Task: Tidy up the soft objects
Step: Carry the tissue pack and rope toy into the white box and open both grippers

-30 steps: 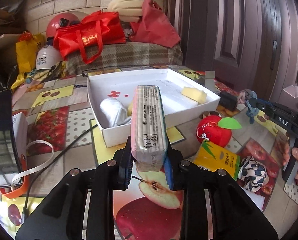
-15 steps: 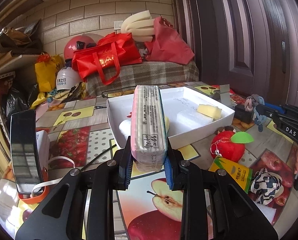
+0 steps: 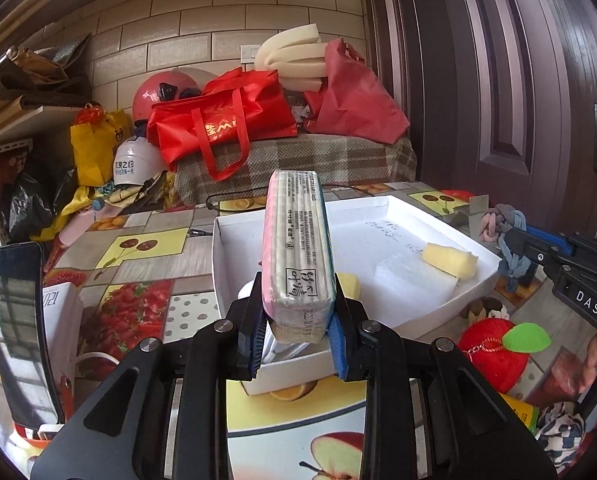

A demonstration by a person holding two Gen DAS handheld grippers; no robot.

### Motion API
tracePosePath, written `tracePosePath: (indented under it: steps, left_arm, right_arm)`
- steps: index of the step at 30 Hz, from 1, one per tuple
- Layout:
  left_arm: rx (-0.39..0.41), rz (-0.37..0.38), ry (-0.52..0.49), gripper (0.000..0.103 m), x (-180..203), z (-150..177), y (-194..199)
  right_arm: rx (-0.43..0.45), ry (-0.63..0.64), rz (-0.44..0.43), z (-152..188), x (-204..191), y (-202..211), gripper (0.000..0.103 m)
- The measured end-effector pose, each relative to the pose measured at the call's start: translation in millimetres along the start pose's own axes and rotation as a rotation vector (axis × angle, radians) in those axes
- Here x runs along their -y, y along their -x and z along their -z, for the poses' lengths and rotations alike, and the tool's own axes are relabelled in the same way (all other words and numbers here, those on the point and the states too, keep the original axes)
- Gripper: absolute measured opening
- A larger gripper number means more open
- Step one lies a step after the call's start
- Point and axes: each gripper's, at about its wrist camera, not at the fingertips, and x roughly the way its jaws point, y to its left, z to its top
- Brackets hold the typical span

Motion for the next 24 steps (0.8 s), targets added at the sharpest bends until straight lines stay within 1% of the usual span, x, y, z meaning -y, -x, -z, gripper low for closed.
tracePosePath:
  steps: [6,13,18,19,21,22,23,24]
  left_arm:
    - [0.0,-0.01,-0.024,0.026,6,-11,-25]
    - [-0.039,-0.029,0.027,0.026,-2,-21,-60]
    - [-0.057,-0.026,-0.004,0.026,7,-25,-71]
    - [-0.077,-0.021,-0.01,0.028,8,-25,-75]
    - [-0.097,-0.031,-0.002,0.05,7,-24,-79]
    - [-0.097,-0.04,0.009,0.085,5,-24,-79]
    - [-0.091,-0.05,0.021,0.103,2,-24,-78]
    - [-0.078,-0.057,0.036,0.103,0,-25,-75]
  right_arm:
    - [-0.008,0.011,-0.026,-10,-5,-29,0.017]
    - [-0.039,0.013,-0.057,-19,-9,-63,0.017]
    - [-0.069,0.02,-0.074,-24,-14,-82,0.018]
    - [-0.081,0.019,-0.077,-24,-14,-86,0.021]
    - [-0.104,0.01,-0.078,-23,-12,-90,0.023]
    - [-0.099,0.002,-0.074,-23,-11,-89,0.037]
    - [-0.086,-0.009,-0.065,-23,-8,-86,0.065]
    - [-0.069,-0.02,-0.053,-23,-6,-83,0.08]
